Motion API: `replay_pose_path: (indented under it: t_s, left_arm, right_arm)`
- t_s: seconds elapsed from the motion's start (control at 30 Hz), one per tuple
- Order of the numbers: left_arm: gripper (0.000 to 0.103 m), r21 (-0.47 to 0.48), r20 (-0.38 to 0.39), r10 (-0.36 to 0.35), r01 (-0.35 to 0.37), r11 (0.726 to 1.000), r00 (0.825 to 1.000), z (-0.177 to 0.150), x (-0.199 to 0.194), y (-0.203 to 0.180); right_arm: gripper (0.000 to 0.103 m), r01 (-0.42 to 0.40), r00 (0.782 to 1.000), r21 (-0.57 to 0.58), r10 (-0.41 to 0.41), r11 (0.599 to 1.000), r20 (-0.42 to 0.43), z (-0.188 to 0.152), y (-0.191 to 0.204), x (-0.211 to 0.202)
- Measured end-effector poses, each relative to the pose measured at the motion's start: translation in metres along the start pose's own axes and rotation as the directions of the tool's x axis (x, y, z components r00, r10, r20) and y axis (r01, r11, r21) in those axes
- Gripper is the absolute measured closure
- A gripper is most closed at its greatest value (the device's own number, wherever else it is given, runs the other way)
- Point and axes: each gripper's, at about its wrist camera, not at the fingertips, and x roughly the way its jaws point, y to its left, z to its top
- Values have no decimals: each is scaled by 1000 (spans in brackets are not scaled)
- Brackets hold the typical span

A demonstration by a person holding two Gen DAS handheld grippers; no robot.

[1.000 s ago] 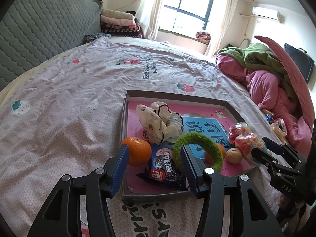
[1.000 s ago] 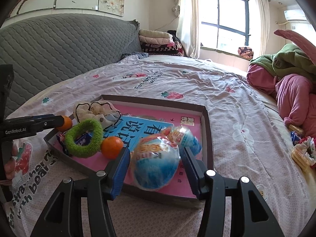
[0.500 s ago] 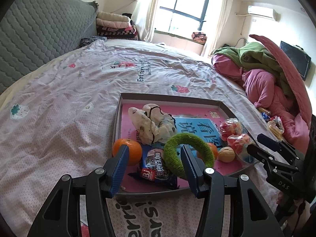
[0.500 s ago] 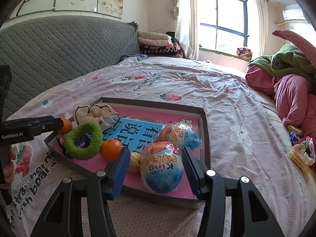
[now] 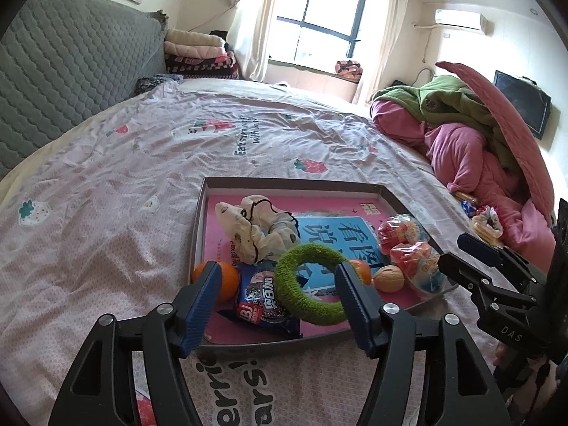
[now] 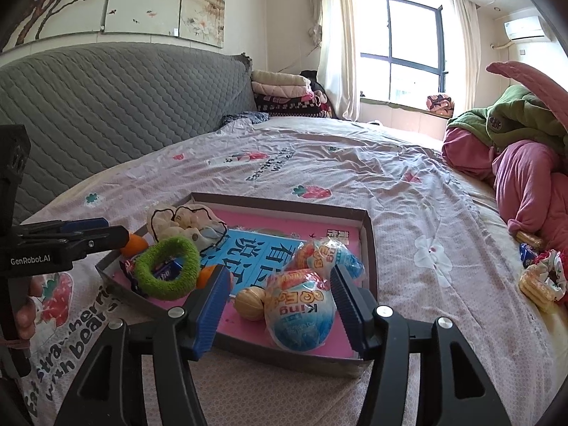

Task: Organize objects

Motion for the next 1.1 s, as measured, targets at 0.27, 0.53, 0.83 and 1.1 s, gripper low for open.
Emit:
replay_pose_path:
  t_s: [0.27, 0.53, 0.83, 1.1]
  left_arm:
    - [30, 8, 10, 5, -5, 1000, 1000, -1, -9, -6]
    - [28, 15, 32, -2, 2, 1000, 999, -1, -22, -12]
    - [24, 40, 43, 32, -34, 999, 999, -5, -30, -20]
    - [24, 20, 49, 70, -71, 997, 996, -11, -34, -25]
  right_arm:
    - [40, 0, 1000, 18, 0, 1000, 15, 0, 0, -7]
    - [36, 8, 999, 40, -9, 999, 35, -1, -1, -17]
    - [29, -2, 996, 75, -4, 997, 89, 1, -4, -34]
    - [27, -1, 994, 82, -8, 997, 105, -1, 1, -43]
